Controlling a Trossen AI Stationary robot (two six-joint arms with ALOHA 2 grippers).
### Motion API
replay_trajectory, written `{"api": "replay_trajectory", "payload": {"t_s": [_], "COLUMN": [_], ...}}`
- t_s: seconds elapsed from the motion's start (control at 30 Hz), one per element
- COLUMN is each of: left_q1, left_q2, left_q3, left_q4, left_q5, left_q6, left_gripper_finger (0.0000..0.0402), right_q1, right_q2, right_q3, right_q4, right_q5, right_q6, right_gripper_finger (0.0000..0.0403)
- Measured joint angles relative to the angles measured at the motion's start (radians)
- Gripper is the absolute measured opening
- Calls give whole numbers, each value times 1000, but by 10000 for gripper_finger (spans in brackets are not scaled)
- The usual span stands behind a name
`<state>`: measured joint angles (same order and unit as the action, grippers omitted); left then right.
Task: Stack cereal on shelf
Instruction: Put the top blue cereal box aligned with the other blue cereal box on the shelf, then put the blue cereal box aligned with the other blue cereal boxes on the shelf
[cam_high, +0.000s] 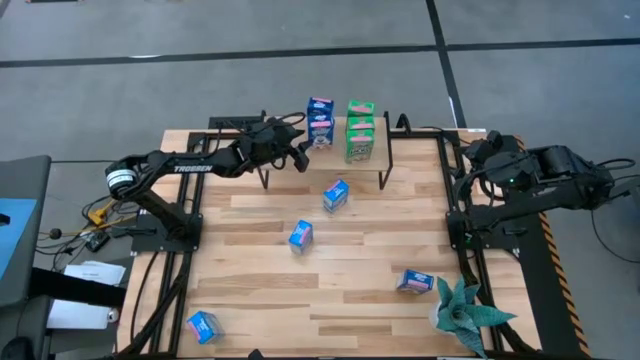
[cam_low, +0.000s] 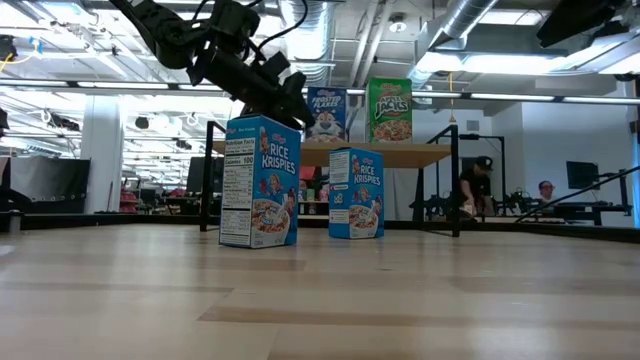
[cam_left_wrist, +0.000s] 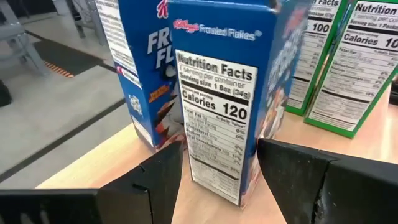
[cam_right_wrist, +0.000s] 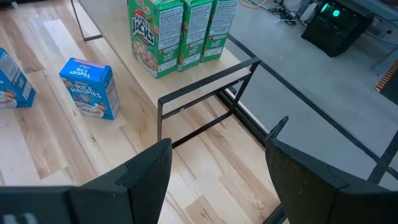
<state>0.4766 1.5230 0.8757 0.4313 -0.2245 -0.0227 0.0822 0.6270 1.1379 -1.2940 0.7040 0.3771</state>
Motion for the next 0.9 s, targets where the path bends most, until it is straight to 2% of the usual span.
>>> {"api": "replay_trajectory", "payload": {"t_s": [0.33, 0.57, 0.67, 0.77, 0.83, 0.9], "left_q1": [-6, -18, -18, -18, -18, -20], "left_q2": [0, -16, -55, -115, -155, -197], "left_q3": [0, 1, 1, 1, 1, 1], "left_q4": [0, -9, -79, -169, -237, -329], "left_q5": [-1, 1, -6, -65, -95, -82], "left_q6": [-40, -1, 26, 37, 18, -39], "left_gripper_finger": [199, 199, 199, 199, 199, 199], "right_q1": [0, 0, 0, 0, 0, 0], "right_q2": [0, 0, 0, 0, 0, 0], "right_q3": [0, 0, 0, 0, 0, 0], "right_q4": [0, -2, -2, -2, -2, -2], "right_q5": [0, 0, 0, 0, 0, 0], "right_q6": [0, -1, -1, -6, -11, -11], "right_gripper_finger": [286, 286, 286, 286, 286, 286]}}
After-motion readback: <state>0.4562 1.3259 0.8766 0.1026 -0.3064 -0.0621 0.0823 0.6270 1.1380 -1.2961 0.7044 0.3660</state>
